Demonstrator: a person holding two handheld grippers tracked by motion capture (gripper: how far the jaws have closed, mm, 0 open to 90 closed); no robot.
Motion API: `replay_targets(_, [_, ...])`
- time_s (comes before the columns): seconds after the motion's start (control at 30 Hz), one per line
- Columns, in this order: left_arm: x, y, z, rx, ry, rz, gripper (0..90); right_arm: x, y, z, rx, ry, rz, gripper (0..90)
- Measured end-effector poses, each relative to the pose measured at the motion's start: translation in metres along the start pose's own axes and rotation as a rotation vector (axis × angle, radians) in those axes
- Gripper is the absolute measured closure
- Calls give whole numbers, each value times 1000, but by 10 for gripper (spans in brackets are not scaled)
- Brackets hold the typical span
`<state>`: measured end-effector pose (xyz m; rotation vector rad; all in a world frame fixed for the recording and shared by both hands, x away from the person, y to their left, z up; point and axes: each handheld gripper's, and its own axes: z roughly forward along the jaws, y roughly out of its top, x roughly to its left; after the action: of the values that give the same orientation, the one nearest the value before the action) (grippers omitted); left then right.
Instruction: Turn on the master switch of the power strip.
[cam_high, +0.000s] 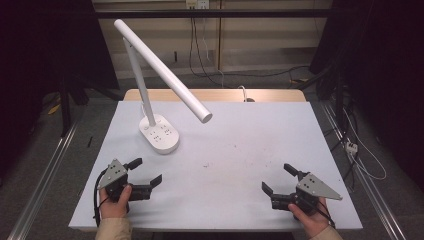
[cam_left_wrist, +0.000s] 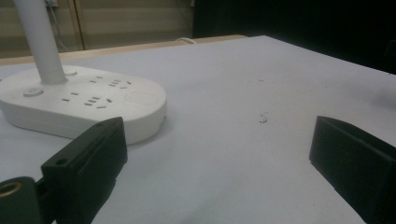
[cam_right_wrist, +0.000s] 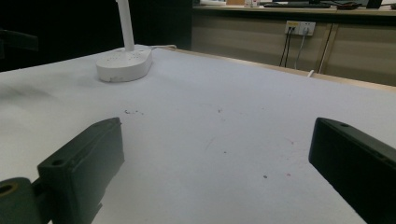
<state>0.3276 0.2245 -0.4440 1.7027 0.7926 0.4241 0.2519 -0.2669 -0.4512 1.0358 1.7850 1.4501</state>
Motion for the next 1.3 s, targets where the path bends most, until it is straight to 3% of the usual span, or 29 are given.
replay_targets(0.2, [4, 3, 3, 0, 21, 10, 36, 0, 0, 0, 2, 3, -1, 28])
replay_targets(0.53, [15, 12, 12, -38, 54, -54, 36, -1, 0, -1, -2, 0, 3, 28])
replay_targets(0.63, [18, 14, 16, -25, 70, -45, 38, -1, 0, -1, -4, 0, 2, 28])
replay_targets(0.9, [26, 20, 26, -21, 102, -76, 44, -1, 1, -1, -6, 4, 3, 30])
replay_targets(1.17, [33, 28, 37, 13, 115, -58, 45, -1, 1, -1, -5, 8, 6, 30])
replay_targets(1.3, [37, 32, 41, 21, 116, -72, 53, -1, 1, -1, -9, 5, 6, 29])
